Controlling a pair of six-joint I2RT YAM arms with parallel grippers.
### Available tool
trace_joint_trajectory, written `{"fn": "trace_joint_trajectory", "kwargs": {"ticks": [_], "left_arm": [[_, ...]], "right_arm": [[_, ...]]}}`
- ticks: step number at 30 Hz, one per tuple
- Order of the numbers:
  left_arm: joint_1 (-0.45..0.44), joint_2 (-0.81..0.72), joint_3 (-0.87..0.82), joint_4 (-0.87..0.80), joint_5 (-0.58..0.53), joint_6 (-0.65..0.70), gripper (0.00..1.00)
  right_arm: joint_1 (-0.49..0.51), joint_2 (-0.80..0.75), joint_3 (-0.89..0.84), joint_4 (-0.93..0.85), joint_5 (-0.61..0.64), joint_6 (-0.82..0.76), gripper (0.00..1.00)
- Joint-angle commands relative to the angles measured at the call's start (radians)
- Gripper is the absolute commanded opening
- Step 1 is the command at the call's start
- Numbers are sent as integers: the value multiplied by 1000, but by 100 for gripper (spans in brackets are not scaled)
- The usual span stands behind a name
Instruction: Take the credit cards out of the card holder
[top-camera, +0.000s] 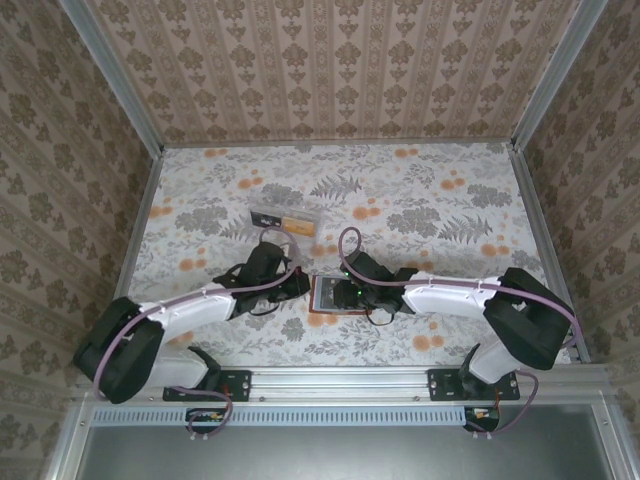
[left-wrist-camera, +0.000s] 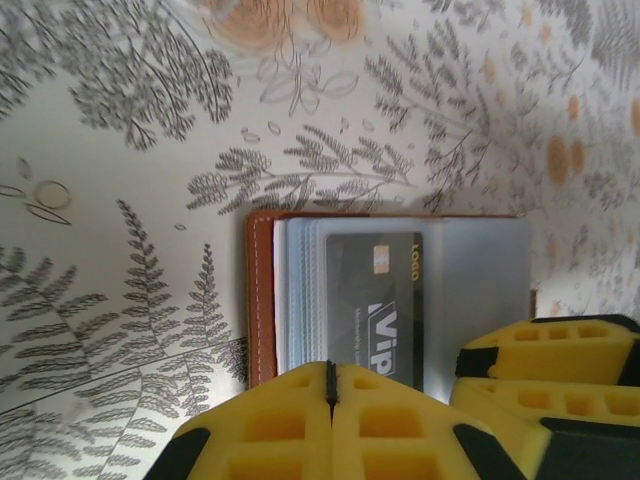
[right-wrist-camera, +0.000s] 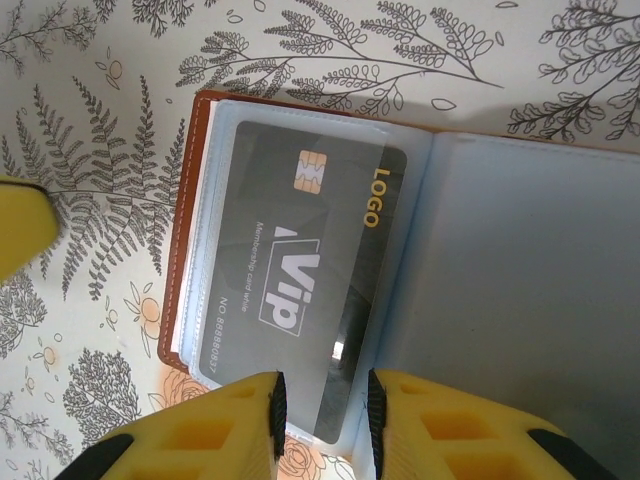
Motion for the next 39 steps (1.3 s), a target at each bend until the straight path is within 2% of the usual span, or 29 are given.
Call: {"fn": "trace_joint_trajectory", "kwargs": {"ticks": [1,10,25,39], "left_arm": [[-32,47,11,61,23,-16,0],[-58,99,23,69,10,-14,0],[-78,129,31,39,-15,-7,0],[-84,178,14,34,-26,-24,0]], "right_arm": [[-7,14,6,23,-18,45,32],[-45,71,-15,104,-113,91,31],[-49,37,-22,48,-72,84,31],[-81,92,-39,114,-134,93,28]]}}
